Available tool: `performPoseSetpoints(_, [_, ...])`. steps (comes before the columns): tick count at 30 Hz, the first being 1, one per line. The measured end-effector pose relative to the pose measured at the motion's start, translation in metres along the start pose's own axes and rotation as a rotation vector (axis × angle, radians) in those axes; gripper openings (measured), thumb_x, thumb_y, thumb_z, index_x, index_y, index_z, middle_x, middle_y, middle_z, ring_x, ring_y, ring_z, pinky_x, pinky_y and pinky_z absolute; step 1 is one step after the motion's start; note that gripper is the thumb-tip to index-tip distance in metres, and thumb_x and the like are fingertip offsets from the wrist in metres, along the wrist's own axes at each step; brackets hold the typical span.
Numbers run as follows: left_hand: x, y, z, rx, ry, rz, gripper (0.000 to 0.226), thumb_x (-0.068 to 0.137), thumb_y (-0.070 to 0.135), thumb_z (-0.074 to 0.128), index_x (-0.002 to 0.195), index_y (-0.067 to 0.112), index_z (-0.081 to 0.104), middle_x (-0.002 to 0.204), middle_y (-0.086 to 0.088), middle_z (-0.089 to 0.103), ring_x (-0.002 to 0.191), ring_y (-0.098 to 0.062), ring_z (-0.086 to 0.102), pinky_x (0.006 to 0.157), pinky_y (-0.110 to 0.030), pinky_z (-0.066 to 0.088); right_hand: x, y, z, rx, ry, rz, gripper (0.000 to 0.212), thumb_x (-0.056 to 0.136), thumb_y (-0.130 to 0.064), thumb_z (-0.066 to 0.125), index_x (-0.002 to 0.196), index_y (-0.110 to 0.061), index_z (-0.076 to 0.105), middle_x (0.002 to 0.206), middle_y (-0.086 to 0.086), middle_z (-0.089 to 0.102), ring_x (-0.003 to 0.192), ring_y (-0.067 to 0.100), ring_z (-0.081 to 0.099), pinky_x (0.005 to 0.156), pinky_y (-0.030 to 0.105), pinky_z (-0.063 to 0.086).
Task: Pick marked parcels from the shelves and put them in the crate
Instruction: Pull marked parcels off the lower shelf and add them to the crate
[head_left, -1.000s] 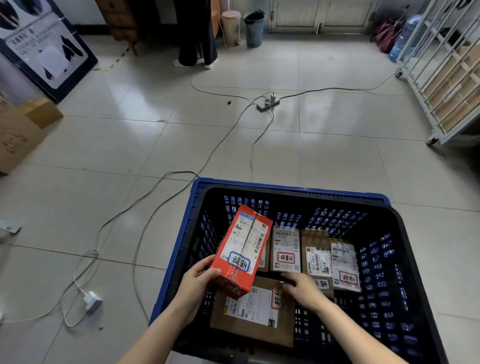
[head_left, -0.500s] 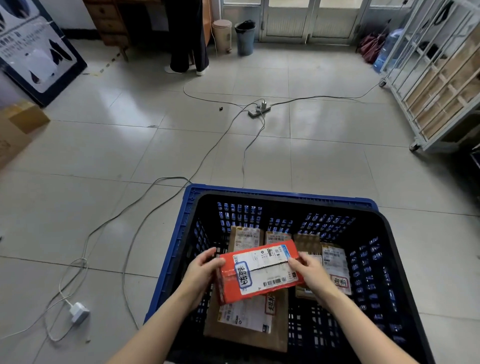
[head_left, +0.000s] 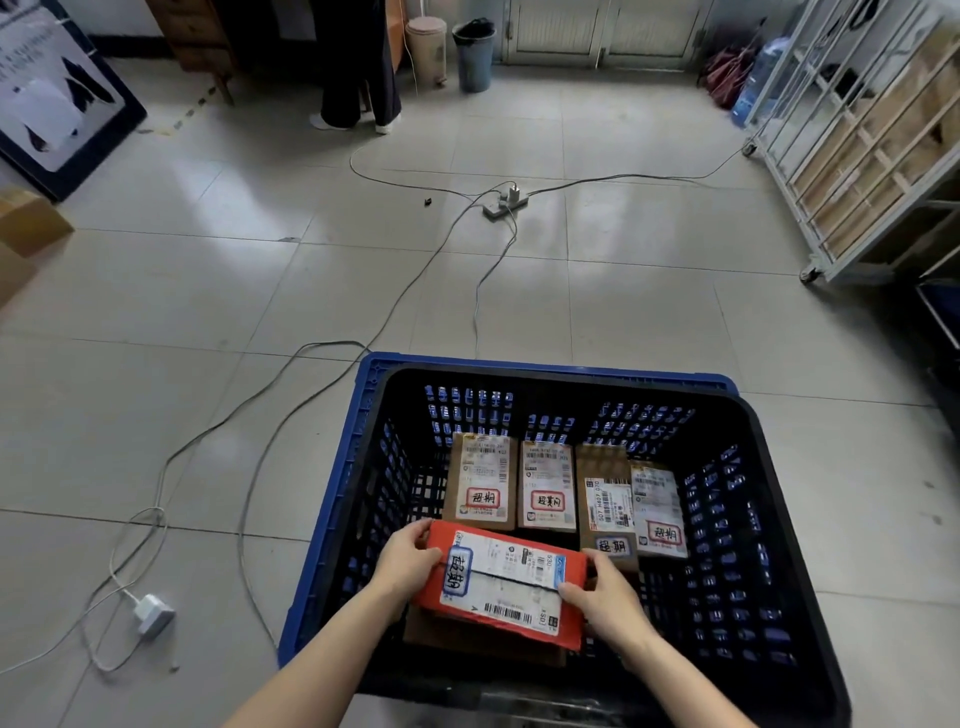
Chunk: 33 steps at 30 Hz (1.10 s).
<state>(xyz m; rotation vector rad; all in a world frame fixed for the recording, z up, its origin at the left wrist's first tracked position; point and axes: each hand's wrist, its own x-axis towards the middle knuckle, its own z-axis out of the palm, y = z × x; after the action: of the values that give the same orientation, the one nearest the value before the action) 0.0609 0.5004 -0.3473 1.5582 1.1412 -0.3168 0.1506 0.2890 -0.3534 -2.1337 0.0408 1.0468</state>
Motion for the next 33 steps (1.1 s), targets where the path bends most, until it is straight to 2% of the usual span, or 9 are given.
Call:
performPoseSetpoints(4, [-0.004,-0.004,-0.003,0.079,-0.006,0.013,0.055,0.094,0.005,0.048,0.145,0.013,0.032,0.131,-0.014,0.054,0.104,-0.025,0.063,0.085,-0.037,0.056,-0.001,-0.003,0.001,-0.048,0.002,-0.032,0.051,0.086,-0.016,0.062,0.132,-0.013,0.041,0.116,0.003,0.059,0.096,0.014,0.057,0.086,0.031,0.051])
performPoseSetpoints(6, [-0.008,-0.003,-0.003,0.132,-0.009,0.037,0.057,0.094,0.008,0.049,0.147,0.014,0.029,0.133,-0.013,0.053,0.108,-0.024,0.062,0.089,-0.036,0.054,-0.003,-0.005,0.0,-0.057,0.0,-0.045,0.052,0.087,-0.016,0.062,0.134,-0.012,0.04,0.121,0.005,0.058,0.097,0.015,0.057,0.085,0.029,0.051])
performPoseSetpoints(9, [-0.017,0.001,-0.004,0.277,0.009,0.124,0.057,0.095,0.013,0.049,0.147,0.012,0.026,0.138,-0.01,0.051,0.118,-0.022,0.056,0.096,-0.028,0.047,-0.006,-0.008,-0.004,-0.099,0.004,-0.07,0.059,0.089,-0.018,0.06,0.14,-0.01,0.032,0.133,0.008,0.053,0.112,0.019,0.056,0.09,0.028,0.047])
performPoseSetpoints(12, [-0.023,0.006,-0.005,0.412,0.027,0.222,0.057,0.095,0.017,0.05,0.146,0.012,0.027,0.142,-0.009,0.045,0.126,-0.02,0.048,0.1,-0.031,0.044,-0.011,-0.009,-0.01,-0.165,0.022,-0.126,0.061,0.09,-0.021,0.057,0.143,-0.01,0.028,0.136,0.007,0.051,0.121,0.019,0.051,0.095,0.028,0.046])
performPoseSetpoints(16, [-0.032,0.015,-0.003,0.62,0.047,0.325,0.06,0.094,0.025,0.05,0.148,0.014,0.025,0.146,-0.003,0.039,0.135,-0.018,0.036,0.108,-0.033,0.036,-0.025,-0.011,-0.024,-0.341,0.091,-0.233,0.058,0.091,-0.029,0.055,0.142,-0.019,0.03,0.135,0.0,0.047,0.124,0.015,0.045,0.102,0.03,0.042])
performPoseSetpoints(20, [-0.044,0.03,0.004,0.766,0.036,0.467,0.054,0.091,0.025,0.05,0.142,0.019,0.035,0.139,0.0,0.046,0.129,-0.017,0.04,0.106,-0.034,0.04,-0.045,-0.01,-0.042,-0.601,0.192,-0.317,0.061,0.093,-0.036,0.049,0.146,-0.021,0.023,0.144,-0.001,0.038,0.133,0.015,0.033,0.11,0.03,0.033])
performPoseSetpoints(22, [-0.054,0.04,0.009,0.865,0.02,0.551,0.054,0.092,0.028,0.05,0.143,0.019,0.033,0.141,0.001,0.043,0.133,-0.017,0.036,0.11,-0.032,0.035,-0.059,-0.01,-0.052,-0.68,0.243,-0.335,0.061,0.094,-0.037,0.047,0.146,-0.02,0.021,0.148,-0.002,0.032,0.137,0.015,0.028,0.113,0.029,0.027])
performPoseSetpoints(27, [-0.076,0.064,0.019,1.075,0.031,0.801,0.055,0.095,0.03,0.045,0.146,0.017,0.027,0.147,-0.001,0.038,0.136,-0.018,0.031,0.113,-0.029,0.027,-0.099,-0.003,-0.067,-0.747,0.396,-0.329,0.062,0.094,-0.039,0.046,0.146,-0.02,0.019,0.15,0.0,0.029,0.138,0.018,0.025,0.113,0.032,0.024])
performPoseSetpoints(33, [-0.111,0.072,0.027,1.18,-0.075,1.072,0.056,0.095,0.034,0.045,0.146,0.019,0.027,0.148,0.001,0.036,0.138,-0.019,0.029,0.114,-0.029,0.024,-0.165,0.026,-0.056,-0.684,0.54,-0.171,0.066,0.095,-0.042,0.042,0.149,-0.02,0.011,0.154,0.002,0.019,0.142,0.021,0.016,0.115,0.035,0.019])
